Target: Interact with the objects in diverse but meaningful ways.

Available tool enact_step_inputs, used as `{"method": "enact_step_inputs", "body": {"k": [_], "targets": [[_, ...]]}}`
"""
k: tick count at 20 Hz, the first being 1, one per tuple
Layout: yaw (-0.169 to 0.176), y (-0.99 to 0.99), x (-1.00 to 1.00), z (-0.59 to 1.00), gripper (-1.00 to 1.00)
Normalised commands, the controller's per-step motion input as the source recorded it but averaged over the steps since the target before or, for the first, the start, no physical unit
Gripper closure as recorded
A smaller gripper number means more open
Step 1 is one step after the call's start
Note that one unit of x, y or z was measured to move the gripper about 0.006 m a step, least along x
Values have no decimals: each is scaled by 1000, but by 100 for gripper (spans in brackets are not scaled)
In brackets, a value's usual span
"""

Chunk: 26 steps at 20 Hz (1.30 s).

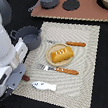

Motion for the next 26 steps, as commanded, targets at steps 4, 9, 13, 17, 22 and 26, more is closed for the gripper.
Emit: {"method": "enact_step_inputs", "body": {"k": [4,9,13,17,22,26], "targets": [[0,229,-201,-199,-100],[0,254,-170,-238,-100],[0,246,-198,-233,-100],[0,214,-254,-207,100],[0,178,-268,-194,100],[0,145,-266,-153,100]]}}
